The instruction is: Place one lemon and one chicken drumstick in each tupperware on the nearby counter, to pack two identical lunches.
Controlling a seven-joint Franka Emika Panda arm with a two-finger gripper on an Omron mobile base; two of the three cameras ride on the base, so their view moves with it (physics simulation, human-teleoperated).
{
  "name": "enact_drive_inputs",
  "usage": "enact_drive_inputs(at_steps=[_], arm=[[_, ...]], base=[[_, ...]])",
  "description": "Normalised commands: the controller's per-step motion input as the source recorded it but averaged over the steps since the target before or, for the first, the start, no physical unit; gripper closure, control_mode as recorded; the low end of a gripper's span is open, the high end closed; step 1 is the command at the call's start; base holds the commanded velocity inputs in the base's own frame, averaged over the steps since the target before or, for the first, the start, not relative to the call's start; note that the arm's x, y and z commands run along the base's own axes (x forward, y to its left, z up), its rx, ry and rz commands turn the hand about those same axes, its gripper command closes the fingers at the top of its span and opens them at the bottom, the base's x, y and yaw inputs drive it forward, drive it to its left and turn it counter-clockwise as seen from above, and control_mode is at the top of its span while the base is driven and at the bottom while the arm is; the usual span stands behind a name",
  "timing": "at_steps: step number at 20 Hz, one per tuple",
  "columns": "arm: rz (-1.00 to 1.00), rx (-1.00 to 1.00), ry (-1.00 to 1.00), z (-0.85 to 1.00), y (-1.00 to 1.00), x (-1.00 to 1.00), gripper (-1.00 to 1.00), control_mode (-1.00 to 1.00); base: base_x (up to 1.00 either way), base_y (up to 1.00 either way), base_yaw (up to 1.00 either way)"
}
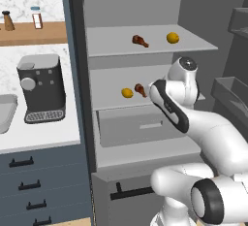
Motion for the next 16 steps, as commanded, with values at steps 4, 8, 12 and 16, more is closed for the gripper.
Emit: enact_drive_inputs(at_steps=[4, 8, 12, 16], arm=[[0.03, -0.03, -0.01, -0.18, 0.00, 0.09, -1.00, -1.00], [0.12, -0.03, -0.05, 0.00, 0.02, 0.33, -1.00, -1.00], [0.15, -0.04, -0.03, -0.03, 0.11, 0.38, -1.00, -1.00], [0.09, -0.02, 0.00, -0.01, 0.00, 0.33, -1.00, -1.00]], base=[[0.00, 0.00, 0.00], [0.00, 0.00, 0.00], [0.00, 0.00, 0.00], [0.00, 0.00, 0.00]])
